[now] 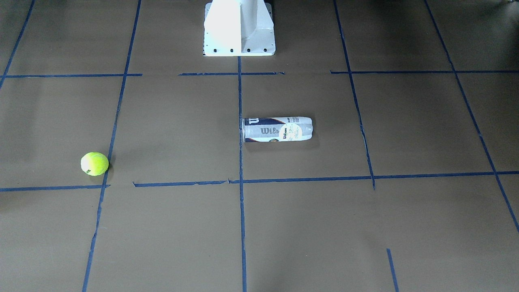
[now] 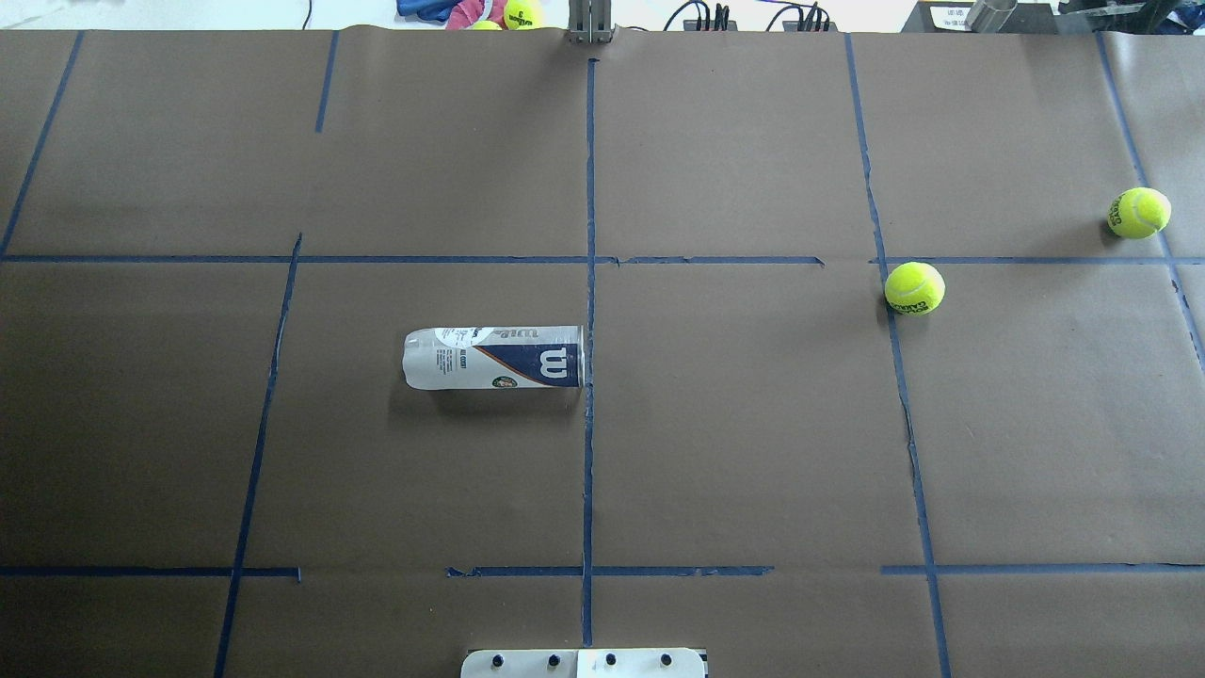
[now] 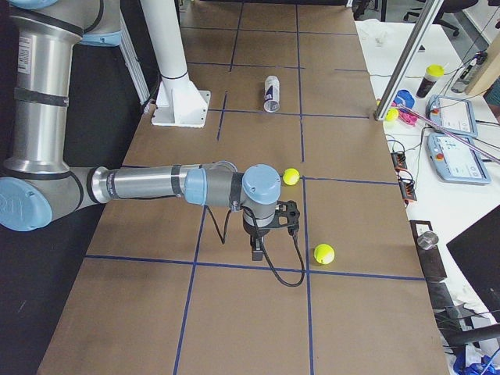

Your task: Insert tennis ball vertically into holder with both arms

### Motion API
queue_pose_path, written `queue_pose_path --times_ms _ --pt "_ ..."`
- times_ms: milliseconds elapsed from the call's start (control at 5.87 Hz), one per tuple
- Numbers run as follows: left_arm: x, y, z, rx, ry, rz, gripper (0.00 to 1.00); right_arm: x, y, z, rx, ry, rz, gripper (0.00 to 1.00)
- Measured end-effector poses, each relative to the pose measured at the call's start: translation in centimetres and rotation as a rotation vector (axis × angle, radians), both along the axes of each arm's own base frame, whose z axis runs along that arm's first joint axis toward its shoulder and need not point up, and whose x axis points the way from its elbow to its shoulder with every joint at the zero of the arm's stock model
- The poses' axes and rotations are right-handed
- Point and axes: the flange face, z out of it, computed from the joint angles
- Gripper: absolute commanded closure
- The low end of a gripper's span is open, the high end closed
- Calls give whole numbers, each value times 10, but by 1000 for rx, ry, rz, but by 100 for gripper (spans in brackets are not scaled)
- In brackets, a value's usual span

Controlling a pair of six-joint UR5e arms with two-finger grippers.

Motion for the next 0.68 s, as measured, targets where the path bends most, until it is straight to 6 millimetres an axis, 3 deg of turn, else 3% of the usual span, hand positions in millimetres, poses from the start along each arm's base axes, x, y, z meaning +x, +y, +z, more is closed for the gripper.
queue_pose_path --times_ms 681 --pt "-1 0 -4 6 -14 -2 0 -1 -4 -4 8 -4 1 0"
